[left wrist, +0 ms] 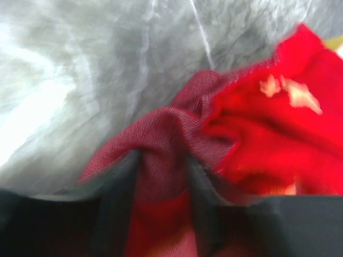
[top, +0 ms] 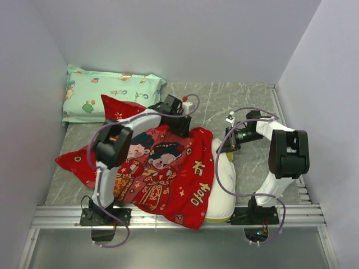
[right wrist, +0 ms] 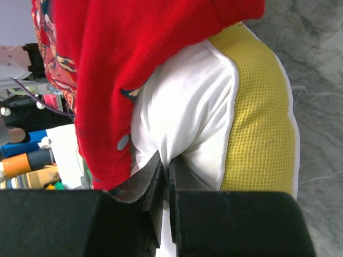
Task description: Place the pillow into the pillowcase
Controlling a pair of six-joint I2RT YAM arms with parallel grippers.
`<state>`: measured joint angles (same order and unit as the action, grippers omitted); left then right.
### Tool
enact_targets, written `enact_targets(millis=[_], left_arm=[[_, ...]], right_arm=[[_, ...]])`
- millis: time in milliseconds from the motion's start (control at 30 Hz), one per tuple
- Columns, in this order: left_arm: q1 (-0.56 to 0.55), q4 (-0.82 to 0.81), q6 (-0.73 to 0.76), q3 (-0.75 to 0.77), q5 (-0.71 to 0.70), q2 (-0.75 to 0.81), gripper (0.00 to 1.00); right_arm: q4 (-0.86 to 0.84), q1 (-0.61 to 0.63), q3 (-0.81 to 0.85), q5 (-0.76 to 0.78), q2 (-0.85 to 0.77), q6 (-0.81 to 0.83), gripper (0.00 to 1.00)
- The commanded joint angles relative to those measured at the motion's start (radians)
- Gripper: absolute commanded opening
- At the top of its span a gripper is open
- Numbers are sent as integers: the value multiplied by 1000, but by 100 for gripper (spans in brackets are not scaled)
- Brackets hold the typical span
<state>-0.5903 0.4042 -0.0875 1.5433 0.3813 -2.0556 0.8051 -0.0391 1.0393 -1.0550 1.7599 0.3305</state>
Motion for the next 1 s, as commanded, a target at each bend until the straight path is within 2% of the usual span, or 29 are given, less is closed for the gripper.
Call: enact_targets(millis=[0, 33, 67, 100, 133, 167, 233, 300, 367, 433, 533, 567, 633, 700, 733, 767, 800, 833, 867, 900, 933, 967], left_arm=[[-19, -74, -82, 147, 220, -95, 35], [-26, -111, -95, 171, 304, -118, 27], [-34, -152, -141, 193, 332, -139, 12], [-49, -201, -173, 227, 358, -143, 4], [-57, -319, -219, 242, 399, -147, 0], [-72, -371, -310, 291, 413, -152, 0], [-92, -477, -386, 366, 430, -184, 0], [-118, -511, -471, 479, 419, -215, 0], [-129, -498, -482, 573, 400, -267, 0], [-125, -411, -436, 644, 349, -320, 1], [-62, -273, -344, 667, 275, -302, 34], [-13, -249, -295, 628, 268, -281, 52], [38, -148, -233, 568, 223, -215, 61], [101, -47, -109, 422, 180, -60, 64], [115, -18, -66, 361, 150, 69, 65], [133, 23, 18, 243, 116, 139, 65], [136, 65, 55, 191, 88, 206, 65], [136, 147, 77, 139, 30, 336, 67], [135, 180, 151, 30, 10, 400, 69], [132, 212, 166, -24, 1, 460, 70], [130, 284, 175, -76, -1, 562, 70], [121, 320, 190, -179, -7, 602, 71]], right_arm=[[26, 5, -15, -53, -5, 8, 0], [20, 4, -15, -63, 1, -2, 0], [-6, 4, -15, -65, 10, -14, 0], [-17, 8, -12, -66, 13, -28, 0], [-26, 7, -5, -71, 18, -50, 0], [-47, 10, 4, -69, 23, -62, 0], [-85, 11, 27, -69, 21, -120, 0], [-127, 8, 65, -66, 23, -175, 0], [-190, -4, 93, -66, 27, -220, 0], [-260, -33, 117, -60, 33, -327, 0], [-359, -73, 146, -28, 35, -429, 0], [-374, -82, 151, -22, 33, -441, 0], [-371, -100, 148, 6, 16, -444, 0], [-298, -116, 151, 32, -16, -379, 13], [-262, -120, 156, 71, -46, -354, 28], [-188, -137, 171, 94, -65, -338, 37], [-144, -145, 183, 113, -85, -287, 46], [-92, -154, 200, 150, -120, -262, 64], [-37, -165, 217, 165, -135, -237, 71], [89, -174, 247, 179, -148, -166, 75], [158, -173, 260, 211, -160, -124, 84], [227, -171, 271, 252, -158, -78, 84]])
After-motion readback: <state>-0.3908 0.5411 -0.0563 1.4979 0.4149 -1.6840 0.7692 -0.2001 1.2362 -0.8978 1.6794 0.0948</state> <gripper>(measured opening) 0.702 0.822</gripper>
